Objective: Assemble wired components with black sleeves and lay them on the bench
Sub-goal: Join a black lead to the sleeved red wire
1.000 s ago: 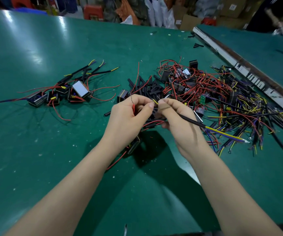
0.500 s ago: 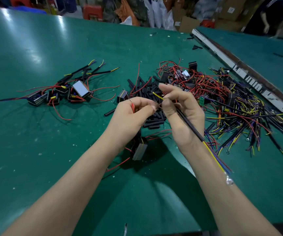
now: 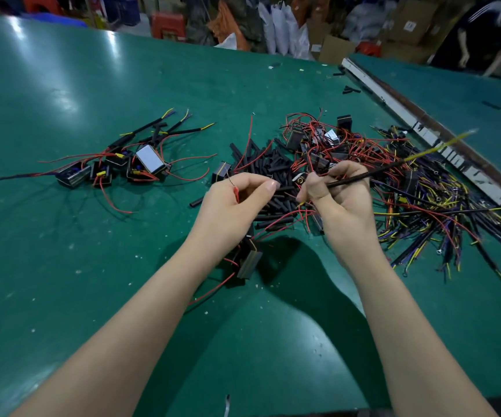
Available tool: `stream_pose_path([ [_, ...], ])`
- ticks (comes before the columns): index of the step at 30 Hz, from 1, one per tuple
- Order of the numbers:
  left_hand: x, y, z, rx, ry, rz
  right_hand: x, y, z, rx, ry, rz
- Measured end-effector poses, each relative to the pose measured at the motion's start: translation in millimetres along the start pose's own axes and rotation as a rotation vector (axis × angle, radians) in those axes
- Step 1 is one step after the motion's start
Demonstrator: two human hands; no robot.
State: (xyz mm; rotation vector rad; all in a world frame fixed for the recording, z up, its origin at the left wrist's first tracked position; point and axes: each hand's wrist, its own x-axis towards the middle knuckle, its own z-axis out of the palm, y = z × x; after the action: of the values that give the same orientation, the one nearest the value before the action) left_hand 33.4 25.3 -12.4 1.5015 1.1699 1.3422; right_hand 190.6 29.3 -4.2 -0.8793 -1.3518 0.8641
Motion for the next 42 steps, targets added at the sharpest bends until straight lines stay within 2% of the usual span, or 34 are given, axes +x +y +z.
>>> stream_pose_path([
  [2, -2, 2, 0, 0.026, -0.055, 0.036, -2, 3, 2, 0.053, -0.018, 0.087],
  [5, -4, 5, 0, 0.017, -0.131, 0.043, -3, 6, 4, 0.008, -0.022, 0.112],
  [10, -2, 6, -1, -0.090, -0.098, 0.018, -4, 10, 7, -0.176, -0.033, 0.048],
  [19, -2, 7, 0, -0.225, -0.097, -0.006, -7, 2, 15, 0.099, -0.120, 0.101],
  [24, -5, 10, 3, -0.215, -0.083, 0.055, -9, -1, 16, 0.122, -0.115, 0.105],
  [26, -5, 9, 5, -0.185, -0.020, 0.035, -10, 0, 15, 0.012, -0.096, 0.058],
  [31, -2, 4, 5, -0.144, 0.114, -0.094, -14, 11, 11, -0.553, -0.159, -0.258],
  [34, -1, 6, 5, -0.183, 0.080, -0.095, -11, 12, 9, -0.641, -0.082, -0.426],
  [39, 0, 6, 4, -0.199, 0.068, -0.154, -10, 13, 2, -0.636, -0.154, -0.439],
  [42, -1, 8, 4, -0.183, 0.032, -0.211, -8, 9, 2, -0.735, -0.161, -0.569],
])
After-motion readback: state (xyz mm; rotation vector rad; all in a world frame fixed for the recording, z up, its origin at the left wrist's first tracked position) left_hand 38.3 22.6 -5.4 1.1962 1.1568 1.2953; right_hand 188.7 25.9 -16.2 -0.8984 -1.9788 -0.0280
